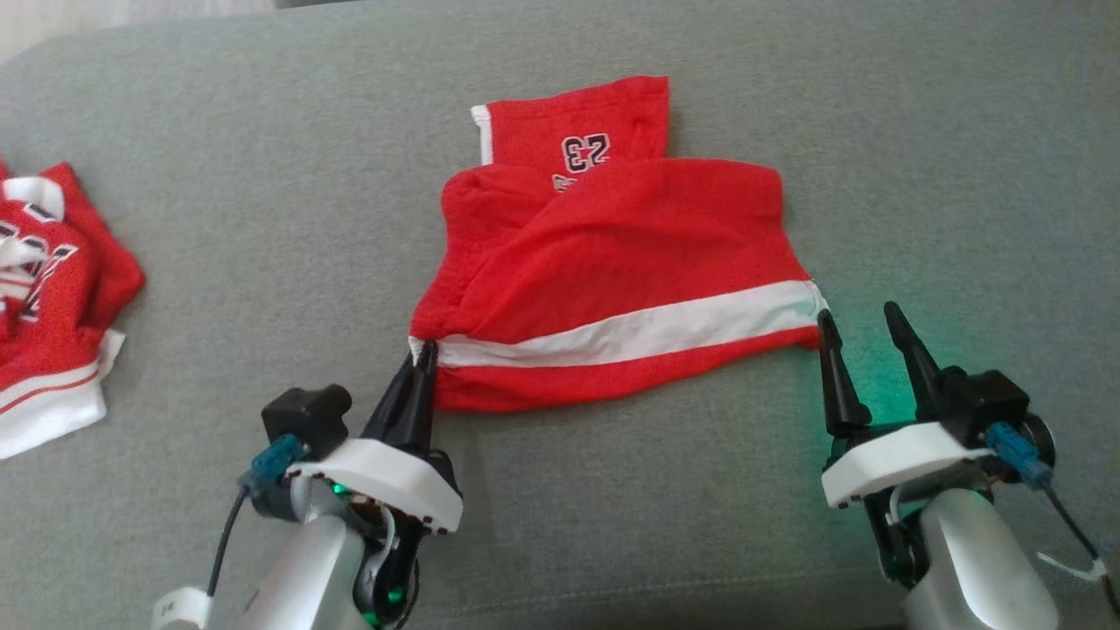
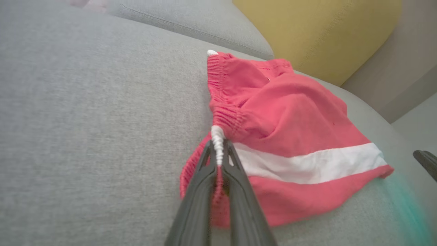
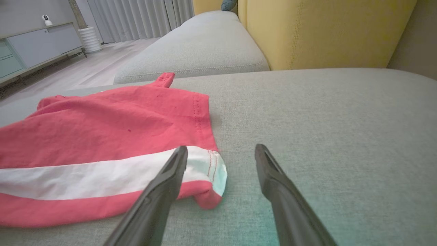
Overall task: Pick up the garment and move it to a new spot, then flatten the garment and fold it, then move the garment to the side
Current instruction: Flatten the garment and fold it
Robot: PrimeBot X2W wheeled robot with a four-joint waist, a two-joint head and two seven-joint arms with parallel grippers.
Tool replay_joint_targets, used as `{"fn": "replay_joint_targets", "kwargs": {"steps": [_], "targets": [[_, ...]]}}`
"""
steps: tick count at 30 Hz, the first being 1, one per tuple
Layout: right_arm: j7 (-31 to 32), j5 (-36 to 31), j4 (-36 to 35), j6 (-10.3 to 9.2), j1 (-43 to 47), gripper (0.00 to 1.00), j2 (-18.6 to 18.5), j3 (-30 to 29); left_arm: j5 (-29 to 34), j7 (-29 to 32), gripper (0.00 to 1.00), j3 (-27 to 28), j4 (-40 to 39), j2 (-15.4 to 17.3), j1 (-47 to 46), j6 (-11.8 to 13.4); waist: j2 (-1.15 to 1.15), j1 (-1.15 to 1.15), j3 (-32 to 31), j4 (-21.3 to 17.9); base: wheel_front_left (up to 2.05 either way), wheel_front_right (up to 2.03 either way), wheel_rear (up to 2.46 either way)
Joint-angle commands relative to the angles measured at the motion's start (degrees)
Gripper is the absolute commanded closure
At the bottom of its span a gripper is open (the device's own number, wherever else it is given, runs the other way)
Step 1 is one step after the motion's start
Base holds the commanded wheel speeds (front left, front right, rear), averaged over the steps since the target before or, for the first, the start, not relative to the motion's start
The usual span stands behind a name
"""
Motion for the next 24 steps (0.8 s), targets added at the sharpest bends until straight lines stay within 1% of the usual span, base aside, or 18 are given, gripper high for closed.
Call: {"fn": "replay_joint_targets", "kwargs": {"steps": [1, 6, 11, 12, 13, 14, 15, 18, 20, 24], "targets": [[-0.4, 1.1, -0.7, 0.42, -2.1, 0.0, 0.0, 1.0, 1.1, -0.3, 1.0, 2.1, -1.7, 0.7, -1.3, 0.2, 0.0, 0.0, 0.1, 1.2, 0.0, 0.0, 0.0], [-0.4, 1.8, 2.7, 0.42, -3.4, 0.0, 0.0, 0.7, 1.7, -0.3, 1.0, 2.5, -1.7, 0.7, -0.4, 0.4, 0.0, 0.0, 0.8, 3.4, 0.0, 0.0, 0.0], [-0.4, 1.1, 7.9, 0.42, -5.6, 0.0, 0.0, 0.6, 1.4, -0.3, 1.0, 1.7, -1.7, 0.7, -0.4, 0.5, 0.0, 0.0, 1.5, 4.7, 0.0, 0.0, 0.0], [-0.4, 0.9, 9.2, 0.42, -6.0, 0.07, 0.0, 0.6, 1.3, -0.3, 1.0, 1.6, -1.7, 0.7, -0.4, 0.5, 0.0, 0.0, 1.6, 4.8, 0.0, 0.0, 0.0], [-0.4, 0.8, 10.4, 0.42, -6.5, 0.29, 0.0, 0.7, 1.3, -0.3, 1.0, 1.4, -1.7, 0.7, -0.4, 0.5, 0.0, 0.0, 1.7, 4.9, 0.0, 0.0, 0.0], [-0.4, 0.7, 11.3, 0.42, -7.0, 0.62, 0.0, 0.8, 1.2, -0.3, 1.0, 1.3, -1.7, 0.7, -0.5, 0.5, 0.0, 0.0, 1.8, 5.1, 0.0, 0.0, 0.0], [-0.4, 0.6, 11.7, 0.42, -7.4, 1.0, 0.0, 0.7, 1.2, -0.3, 1.0, 1.2, -1.6, 0.7, -0.6, 0.5, 0.0, 0.0, 1.9, 5.2, 0.0, 0.0, 0.0], [-0.4, 1.2, 11.8, 0.42, -7.9, 1.0, 0.0, 0.7, 1.3, -0.3, 1.0, 1.4, -1.7, 0.7, -1.2, 0.7, 0.0, 0.0, 2.0, 5.4, 0.0, 0.0, 0.0], [-0.4, 3.0, 11.0, 0.42, -7.8, 1.0, 0.0, 0.3, 1.5, -0.3, 1.0, 2.2, -2.4, 0.7, -1.4, 1.1, 0.0, 0.0, 1.5, 5.4, 0.0, 0.0, 0.0], [-0.4, 4.1, 7.5, 0.42, -7.2, 1.0, 0.0, 0.6, 2.2, -0.3, 1.0, 4.2, -4.8, 0.7, -1.0, 1.4, 0.0, 0.0, -0.9, 5.1, 0.0, 0.0, 0.0]]}}
